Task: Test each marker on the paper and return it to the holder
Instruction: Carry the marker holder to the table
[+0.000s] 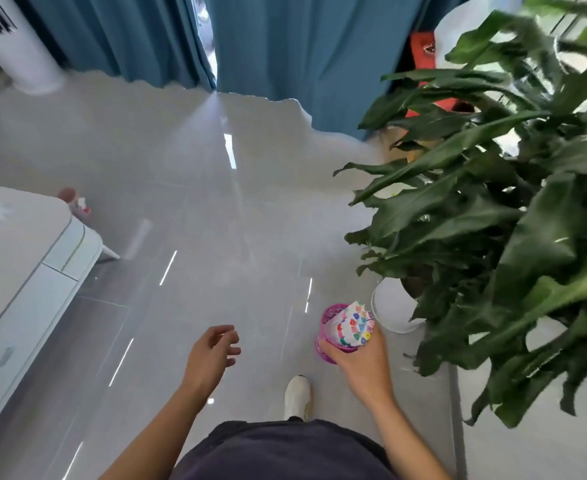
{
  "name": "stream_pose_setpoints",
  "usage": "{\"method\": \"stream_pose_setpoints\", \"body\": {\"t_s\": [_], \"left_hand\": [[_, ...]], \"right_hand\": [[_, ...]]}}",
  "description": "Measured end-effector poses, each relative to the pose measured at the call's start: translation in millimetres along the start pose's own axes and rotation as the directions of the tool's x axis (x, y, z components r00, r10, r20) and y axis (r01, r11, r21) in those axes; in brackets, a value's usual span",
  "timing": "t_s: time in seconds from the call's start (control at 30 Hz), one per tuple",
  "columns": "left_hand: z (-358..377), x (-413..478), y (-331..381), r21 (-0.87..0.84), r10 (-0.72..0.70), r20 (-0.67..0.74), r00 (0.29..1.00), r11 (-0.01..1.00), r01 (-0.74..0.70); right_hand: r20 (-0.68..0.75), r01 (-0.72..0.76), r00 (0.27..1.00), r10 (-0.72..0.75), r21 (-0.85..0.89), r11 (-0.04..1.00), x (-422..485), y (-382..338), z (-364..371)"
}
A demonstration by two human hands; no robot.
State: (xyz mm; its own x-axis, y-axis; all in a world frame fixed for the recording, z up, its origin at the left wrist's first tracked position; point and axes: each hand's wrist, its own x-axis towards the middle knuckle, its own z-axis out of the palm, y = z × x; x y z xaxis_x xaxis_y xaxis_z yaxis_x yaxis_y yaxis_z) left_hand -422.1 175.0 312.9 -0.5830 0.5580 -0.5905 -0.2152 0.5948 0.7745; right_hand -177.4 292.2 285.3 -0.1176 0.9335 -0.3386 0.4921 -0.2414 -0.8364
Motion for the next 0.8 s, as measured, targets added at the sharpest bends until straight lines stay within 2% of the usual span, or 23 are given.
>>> {"method": "stream_pose_setpoints", "body": {"t_s": [0.37, 0.53, 0.8], "left_hand": [[41.1, 72.5, 78.0, -0.129, -0.043, -0.102, 0.994, 0.991, 0.030], [34.6, 123.0, 111.0, -0.156, -0.059, -0.119, 0.991, 0.987, 0.040], [9.5, 239.1, 178.0, -0.139, -0.044, -0.104, 0.994, 0.990, 0.029]], "right_hand": [[0.095, 0.039, 0.995, -0.037, -0.021, 0.999, 116.4, -66.1, 5.2], [0.096, 0.103, 0.990, -0.100, -0.028, 0.994, 164.0, -95.9, 36.5], [0.113, 0.077, 0.991, -0.074, -0.028, 0.997, 256.6, -166.0, 97.2]]}}
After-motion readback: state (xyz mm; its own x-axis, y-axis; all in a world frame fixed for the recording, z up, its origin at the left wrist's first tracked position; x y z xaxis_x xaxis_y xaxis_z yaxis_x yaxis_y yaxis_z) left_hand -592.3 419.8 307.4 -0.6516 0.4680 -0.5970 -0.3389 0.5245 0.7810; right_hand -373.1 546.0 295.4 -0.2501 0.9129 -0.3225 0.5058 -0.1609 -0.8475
